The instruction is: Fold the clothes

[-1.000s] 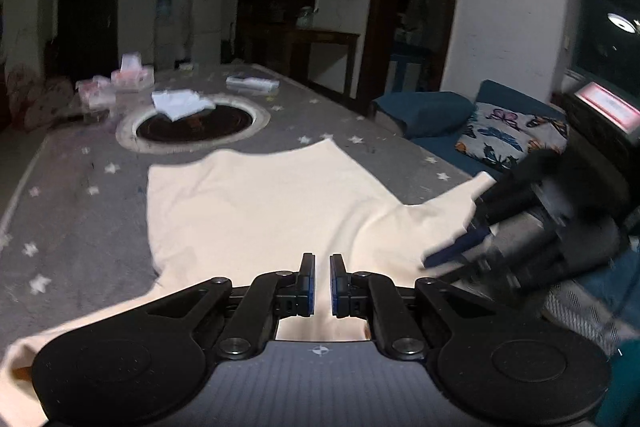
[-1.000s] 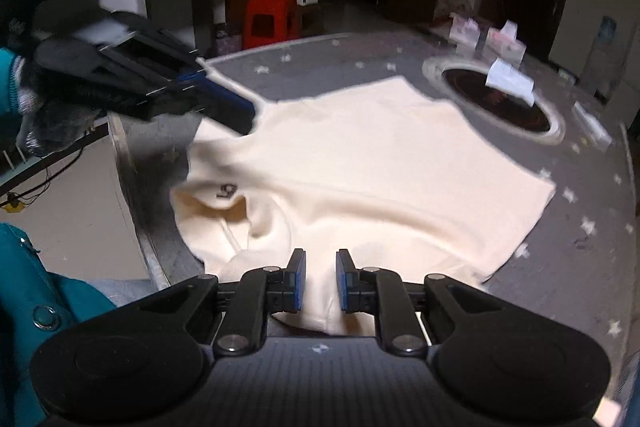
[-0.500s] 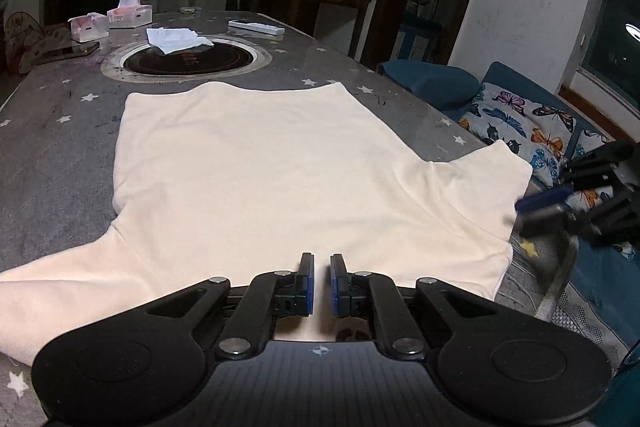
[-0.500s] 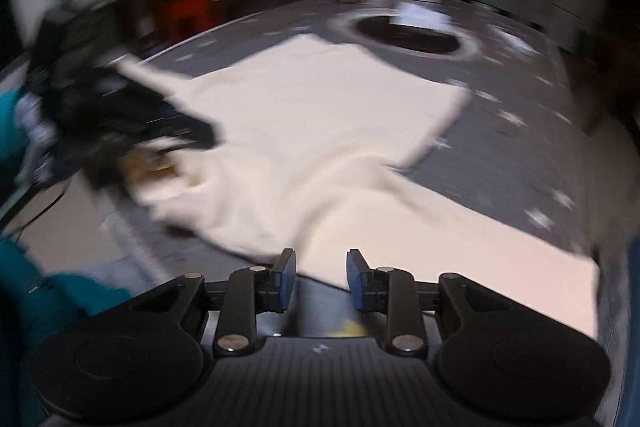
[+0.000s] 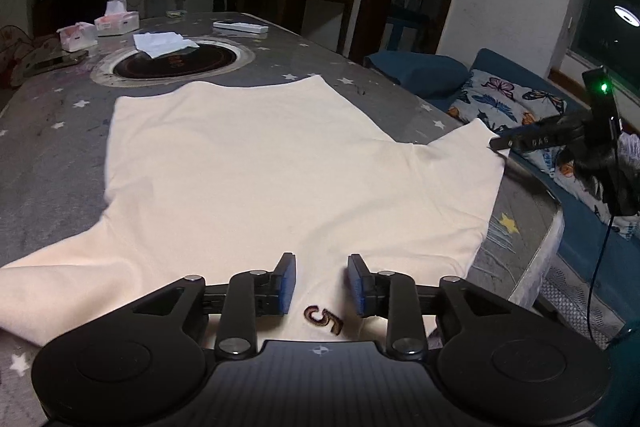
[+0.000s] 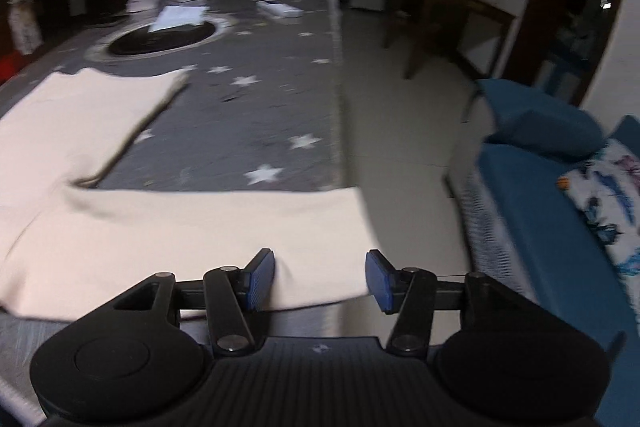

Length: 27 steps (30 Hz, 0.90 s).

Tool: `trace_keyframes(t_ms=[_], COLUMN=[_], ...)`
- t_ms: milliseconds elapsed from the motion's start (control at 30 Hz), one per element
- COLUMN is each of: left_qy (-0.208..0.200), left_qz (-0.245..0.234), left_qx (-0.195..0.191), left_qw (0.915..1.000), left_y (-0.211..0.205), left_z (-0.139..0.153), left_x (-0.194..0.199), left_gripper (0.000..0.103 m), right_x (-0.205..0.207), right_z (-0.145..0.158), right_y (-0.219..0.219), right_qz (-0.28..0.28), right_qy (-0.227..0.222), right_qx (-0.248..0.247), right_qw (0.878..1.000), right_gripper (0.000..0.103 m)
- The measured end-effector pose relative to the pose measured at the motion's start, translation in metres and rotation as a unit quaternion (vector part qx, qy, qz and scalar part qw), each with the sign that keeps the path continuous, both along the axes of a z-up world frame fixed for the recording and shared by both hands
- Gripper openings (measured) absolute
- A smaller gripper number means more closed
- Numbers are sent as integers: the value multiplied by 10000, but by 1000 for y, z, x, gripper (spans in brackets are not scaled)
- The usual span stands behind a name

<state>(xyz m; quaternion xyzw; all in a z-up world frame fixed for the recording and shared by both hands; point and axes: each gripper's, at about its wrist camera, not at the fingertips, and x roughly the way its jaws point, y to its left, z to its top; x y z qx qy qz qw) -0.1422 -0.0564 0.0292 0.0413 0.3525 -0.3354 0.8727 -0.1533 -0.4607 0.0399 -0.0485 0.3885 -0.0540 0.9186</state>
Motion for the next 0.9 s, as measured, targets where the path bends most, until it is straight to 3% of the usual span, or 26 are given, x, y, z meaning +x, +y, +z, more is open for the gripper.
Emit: trace_keyframes(t_ms=[167, 333, 633, 800, 900], left_qy=[-24, -4, 103, -46, -43], left_qz=[506, 1276, 2536, 3158, 3478], left_qx=[-208, -276, -256, 309, 355], left_qw=[9985, 9914, 9669, 9483, 9369], left_y=[18, 50, 120, 134, 146], left_z=[7, 10, 16, 11, 8], left_x=[3, -1, -26, -27, -26], left_gripper=[31, 31, 43, 43, 41], right_x=[2, 8, 15, 21, 23], right_z=[2, -4, -11, -11, -11], right_y=[37, 78, 76, 77, 76], right_qz=[744, 1512, 1361, 1348, 1326], right_qy=[-79, -9, 46, 50, 53], right_qx=[250, 519, 598, 594, 616], right_qw=[9969, 9871, 9889, 9891, 9892], right_gripper=[51, 51, 60, 61, 63])
